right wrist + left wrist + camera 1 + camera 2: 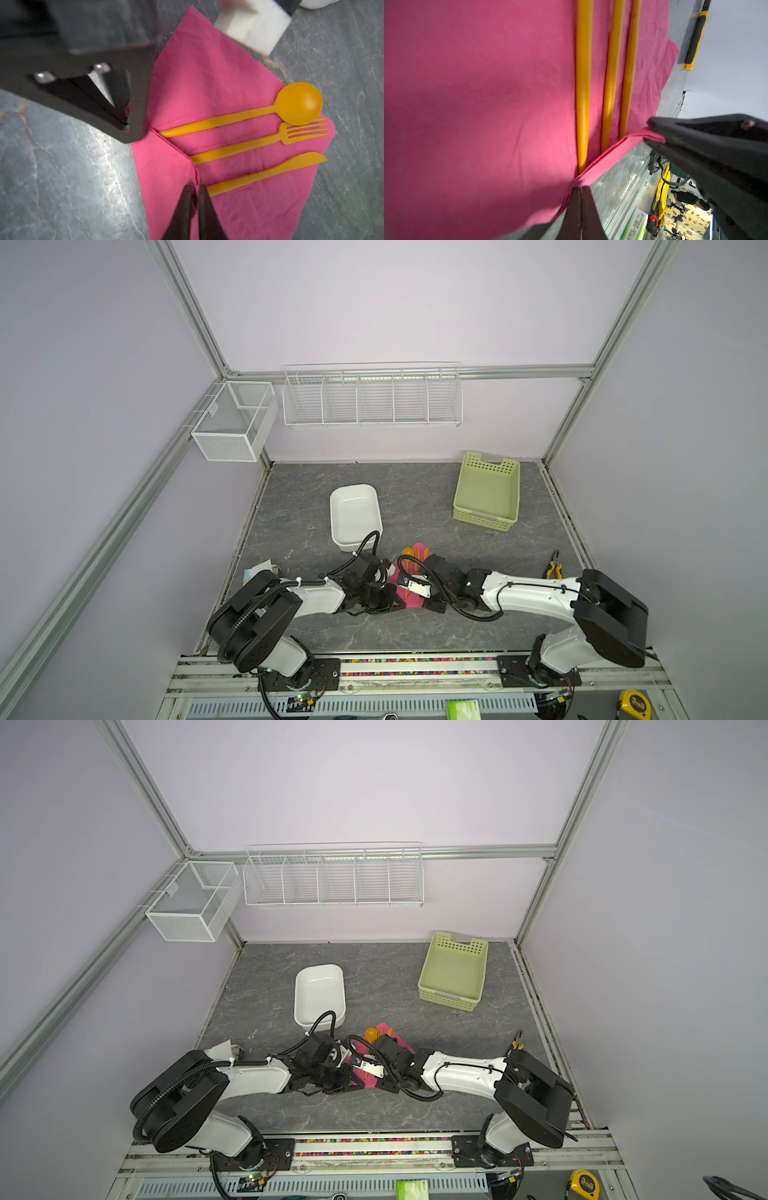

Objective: Place the utensils on the paper napkin and roll it up

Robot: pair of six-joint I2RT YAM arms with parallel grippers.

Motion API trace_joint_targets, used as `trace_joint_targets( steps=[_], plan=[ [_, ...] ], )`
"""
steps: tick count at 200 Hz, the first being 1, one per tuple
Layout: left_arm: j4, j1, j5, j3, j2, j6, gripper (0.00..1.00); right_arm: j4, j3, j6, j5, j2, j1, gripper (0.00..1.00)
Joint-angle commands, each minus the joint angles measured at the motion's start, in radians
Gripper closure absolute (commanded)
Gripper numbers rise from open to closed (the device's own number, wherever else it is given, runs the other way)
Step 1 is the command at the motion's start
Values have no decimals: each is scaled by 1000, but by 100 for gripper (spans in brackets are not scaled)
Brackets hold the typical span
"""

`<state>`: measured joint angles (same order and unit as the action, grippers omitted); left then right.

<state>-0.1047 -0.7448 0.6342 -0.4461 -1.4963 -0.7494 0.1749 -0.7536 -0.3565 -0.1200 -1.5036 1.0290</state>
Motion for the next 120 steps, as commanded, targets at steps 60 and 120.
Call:
trace_joint_targets(
  steps=[60,120],
  plan=[
    [-10,-4,-28,2,0,-17,100,116,-47,330,-35,160,-19,61],
    [2,-4,-33,12,13,-17,100,-16,74,1043,258,226,-24,77]
  ],
)
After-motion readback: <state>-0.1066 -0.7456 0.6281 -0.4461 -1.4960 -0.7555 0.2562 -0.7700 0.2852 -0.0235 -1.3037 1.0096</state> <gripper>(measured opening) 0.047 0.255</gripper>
